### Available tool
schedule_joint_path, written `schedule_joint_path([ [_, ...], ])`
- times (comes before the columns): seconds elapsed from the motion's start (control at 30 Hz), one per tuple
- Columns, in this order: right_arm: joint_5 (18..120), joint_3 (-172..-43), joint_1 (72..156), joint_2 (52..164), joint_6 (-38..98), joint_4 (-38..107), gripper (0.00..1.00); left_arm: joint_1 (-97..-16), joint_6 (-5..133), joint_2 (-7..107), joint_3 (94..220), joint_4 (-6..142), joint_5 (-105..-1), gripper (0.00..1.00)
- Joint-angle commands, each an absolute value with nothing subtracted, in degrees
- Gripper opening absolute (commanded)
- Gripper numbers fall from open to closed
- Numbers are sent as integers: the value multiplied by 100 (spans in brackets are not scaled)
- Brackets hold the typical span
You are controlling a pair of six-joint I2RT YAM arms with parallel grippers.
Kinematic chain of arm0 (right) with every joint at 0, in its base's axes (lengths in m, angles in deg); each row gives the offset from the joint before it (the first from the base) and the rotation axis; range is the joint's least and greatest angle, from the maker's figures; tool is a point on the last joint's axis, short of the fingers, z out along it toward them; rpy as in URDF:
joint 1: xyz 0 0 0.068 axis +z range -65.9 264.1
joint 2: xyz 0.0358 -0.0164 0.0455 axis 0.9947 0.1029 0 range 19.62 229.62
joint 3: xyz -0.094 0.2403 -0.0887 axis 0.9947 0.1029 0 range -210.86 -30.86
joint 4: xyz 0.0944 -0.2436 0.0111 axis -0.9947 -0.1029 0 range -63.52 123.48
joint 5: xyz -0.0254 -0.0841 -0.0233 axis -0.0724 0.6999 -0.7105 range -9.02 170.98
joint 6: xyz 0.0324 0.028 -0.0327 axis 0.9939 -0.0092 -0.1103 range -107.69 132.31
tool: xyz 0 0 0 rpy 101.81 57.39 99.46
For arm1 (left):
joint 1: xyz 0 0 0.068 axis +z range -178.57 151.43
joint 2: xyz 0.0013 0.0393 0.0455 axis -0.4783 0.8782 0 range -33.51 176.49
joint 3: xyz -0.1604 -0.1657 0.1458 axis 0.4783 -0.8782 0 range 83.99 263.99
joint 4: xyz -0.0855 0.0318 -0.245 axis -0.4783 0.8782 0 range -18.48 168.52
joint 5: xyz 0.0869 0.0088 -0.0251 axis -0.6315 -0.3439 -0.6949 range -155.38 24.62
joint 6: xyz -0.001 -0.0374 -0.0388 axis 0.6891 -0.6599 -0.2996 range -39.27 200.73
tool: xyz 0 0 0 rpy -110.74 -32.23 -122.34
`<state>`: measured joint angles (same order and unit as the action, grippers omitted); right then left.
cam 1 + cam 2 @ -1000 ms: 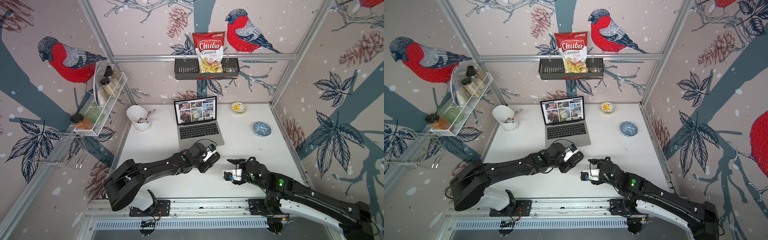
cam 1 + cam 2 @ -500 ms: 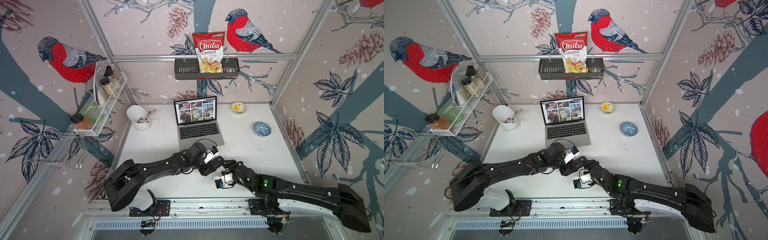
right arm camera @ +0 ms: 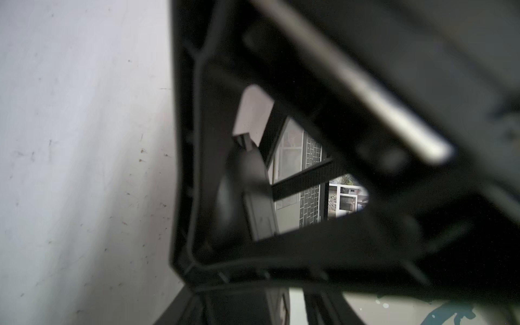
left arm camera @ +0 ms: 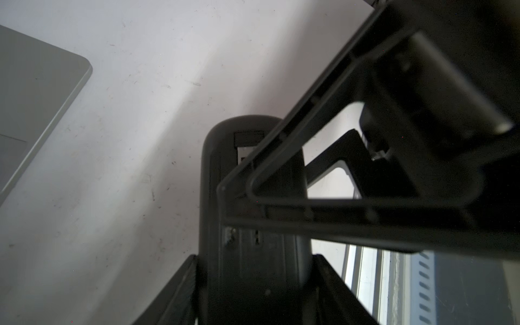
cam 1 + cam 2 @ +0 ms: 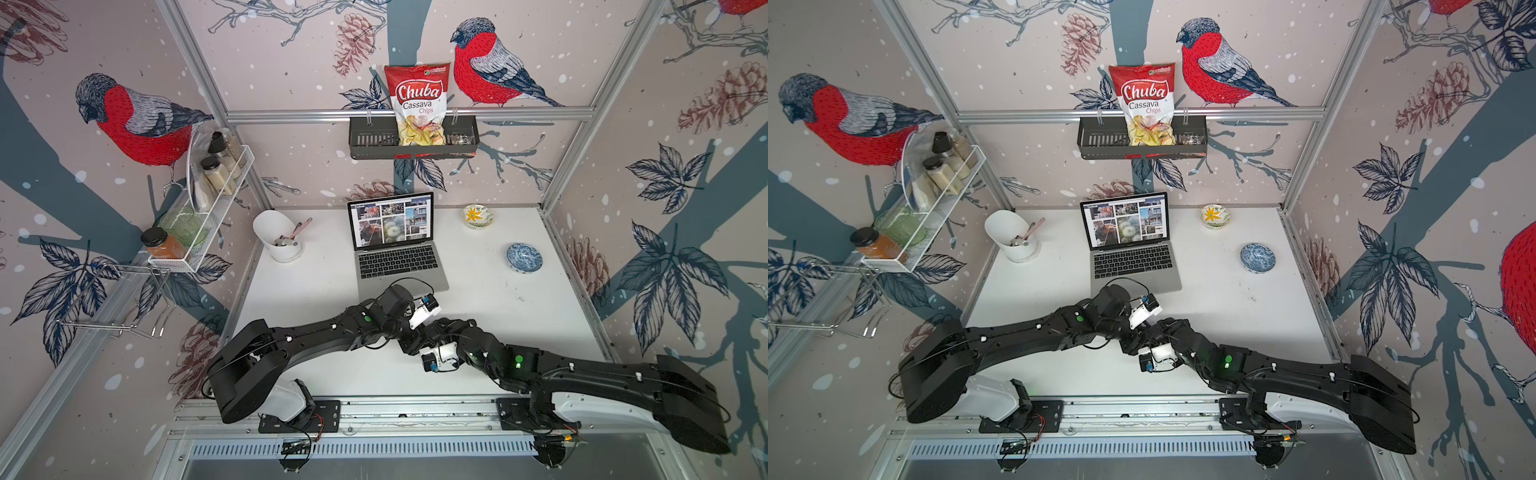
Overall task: Remove the wireless mouse receiver from the laptop
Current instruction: Place the mouse at the center of the board.
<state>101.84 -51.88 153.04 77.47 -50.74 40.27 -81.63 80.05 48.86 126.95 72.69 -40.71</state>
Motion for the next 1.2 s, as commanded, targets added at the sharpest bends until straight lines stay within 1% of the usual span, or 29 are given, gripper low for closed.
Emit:
schedule_joint_path([
  [0.0, 10308, -5271, 15300, 7776, -5022, 4232, 43, -8180, 8003, 4808, 12648, 7017, -3779, 59],
  [0.1, 10312, -5274, 15300, 7781, -4989, 4207, 33, -8184, 8010, 4738, 12622, 6996, -3748, 59],
  [0.2, 10306, -5286, 15300, 7762, -4955, 4186, 18, -8187, 8004, 4673, 12584, 6954, -3708, 59],
  [0.23, 10313, -5303, 15300, 7758, -4957, 4172, 11, -8175, 8013, 4656, 12578, 6951, -3695, 61],
  [0.27, 10316, -5322, 15300, 7762, -4941, 4150, 7, -8176, 8027, 4639, 12574, 6941, -3703, 63],
  [0.33, 10314, -5390, 15300, 7762, -4875, 4051, 0, -8180, 8047, 4575, 12551, 6895, -3802, 71],
  [0.47, 10236, -5531, 15296, 7754, -4611, 3799, 0, -8175, 7987, 4391, 12497, 6739, -4478, 81],
  [0.6, 10045, -5711, 15283, 7804, -4065, 3346, 0, -8175, 7861, 4106, 12462, 6436, -5986, 87],
  [0.7, 9947, -5736, 15274, 7822, -3679, 3136, 0, -8179, 7835, 3796, 12314, 5982, -6799, 90],
  [0.77, 9881, -5712, 15265, 7850, -3486, 3072, 0, -8175, 7817, 3574, 12177, 5663, -7110, 92],
  [0.83, 9824, -5722, 15265, 7911, -3301, 3020, 0, -8175, 7812, 3346, 12012, 5368, -7273, 97],
  [0.9, 9764, -5745, 15252, 7997, -3151, 2967, 0, -8175, 7807, 3167, 11888, 5196, -7301, 97],
  [1.0, 9715, -5792, 15200, 8122, -3038, 2876, 0, -8176, 7854, 3030, 11726, 5091, -7047, 97],
  [1.17, 9767, -5860, 15077, 8174, -2922, 2704, 0, -8179, 8007, 3171, 11804, 5567, -6825, 97],
])
